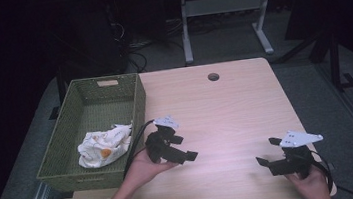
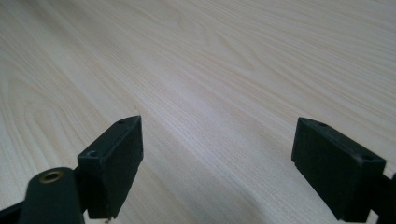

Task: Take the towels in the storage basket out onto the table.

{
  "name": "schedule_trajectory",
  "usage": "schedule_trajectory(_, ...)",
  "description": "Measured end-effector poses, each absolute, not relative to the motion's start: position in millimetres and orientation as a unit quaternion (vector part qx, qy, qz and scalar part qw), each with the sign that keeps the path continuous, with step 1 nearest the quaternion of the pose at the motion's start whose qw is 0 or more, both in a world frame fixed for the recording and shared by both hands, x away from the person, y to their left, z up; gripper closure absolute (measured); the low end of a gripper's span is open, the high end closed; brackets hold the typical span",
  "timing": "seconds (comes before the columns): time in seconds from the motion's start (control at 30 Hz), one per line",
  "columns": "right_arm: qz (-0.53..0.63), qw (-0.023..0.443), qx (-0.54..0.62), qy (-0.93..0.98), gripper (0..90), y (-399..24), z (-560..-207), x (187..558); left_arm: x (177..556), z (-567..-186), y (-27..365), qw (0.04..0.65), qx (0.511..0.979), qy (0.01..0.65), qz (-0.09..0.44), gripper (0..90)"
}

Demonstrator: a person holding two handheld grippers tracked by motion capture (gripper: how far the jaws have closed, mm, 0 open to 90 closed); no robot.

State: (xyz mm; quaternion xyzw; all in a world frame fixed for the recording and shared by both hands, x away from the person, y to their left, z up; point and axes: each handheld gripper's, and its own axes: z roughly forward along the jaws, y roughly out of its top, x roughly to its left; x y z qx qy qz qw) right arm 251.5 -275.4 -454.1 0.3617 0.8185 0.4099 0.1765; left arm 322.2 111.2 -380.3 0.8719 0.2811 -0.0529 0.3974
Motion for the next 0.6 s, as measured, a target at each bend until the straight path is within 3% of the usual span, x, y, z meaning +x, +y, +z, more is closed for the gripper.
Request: schedule_trajectory(0.6, 0.411, 0.177, 0.36, 0.818, 16.2, -275, -453, 251, 358, -310, 176, 0.415, 0.85, 0.321, -0.053, 15.5)
